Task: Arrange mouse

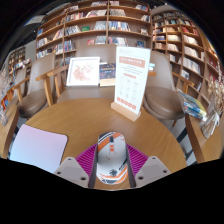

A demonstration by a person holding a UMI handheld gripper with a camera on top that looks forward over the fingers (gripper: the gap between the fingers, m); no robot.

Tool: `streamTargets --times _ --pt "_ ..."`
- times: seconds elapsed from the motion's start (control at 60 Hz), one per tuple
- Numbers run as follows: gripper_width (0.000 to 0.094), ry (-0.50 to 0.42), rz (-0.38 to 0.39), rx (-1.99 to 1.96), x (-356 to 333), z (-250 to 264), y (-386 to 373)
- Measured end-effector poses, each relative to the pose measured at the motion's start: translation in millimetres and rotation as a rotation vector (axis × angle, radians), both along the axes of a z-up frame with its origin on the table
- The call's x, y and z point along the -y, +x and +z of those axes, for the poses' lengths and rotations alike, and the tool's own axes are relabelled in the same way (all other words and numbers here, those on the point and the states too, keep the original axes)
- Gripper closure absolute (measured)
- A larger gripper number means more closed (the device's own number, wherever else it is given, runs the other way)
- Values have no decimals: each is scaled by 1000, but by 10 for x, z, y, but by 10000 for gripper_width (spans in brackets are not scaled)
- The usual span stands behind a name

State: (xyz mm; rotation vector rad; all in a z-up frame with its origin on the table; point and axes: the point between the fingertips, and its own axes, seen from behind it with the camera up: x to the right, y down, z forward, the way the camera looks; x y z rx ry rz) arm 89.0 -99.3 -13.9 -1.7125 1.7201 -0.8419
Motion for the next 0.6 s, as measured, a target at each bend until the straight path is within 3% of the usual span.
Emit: streamTargets --times 0.183,0.383,0.6 --pt "505 26 11 36 -210 446 -147" --pt "503 89 118 90 -1194 1063 -339" --pt "506 98 214 23 -2315 594 -431"
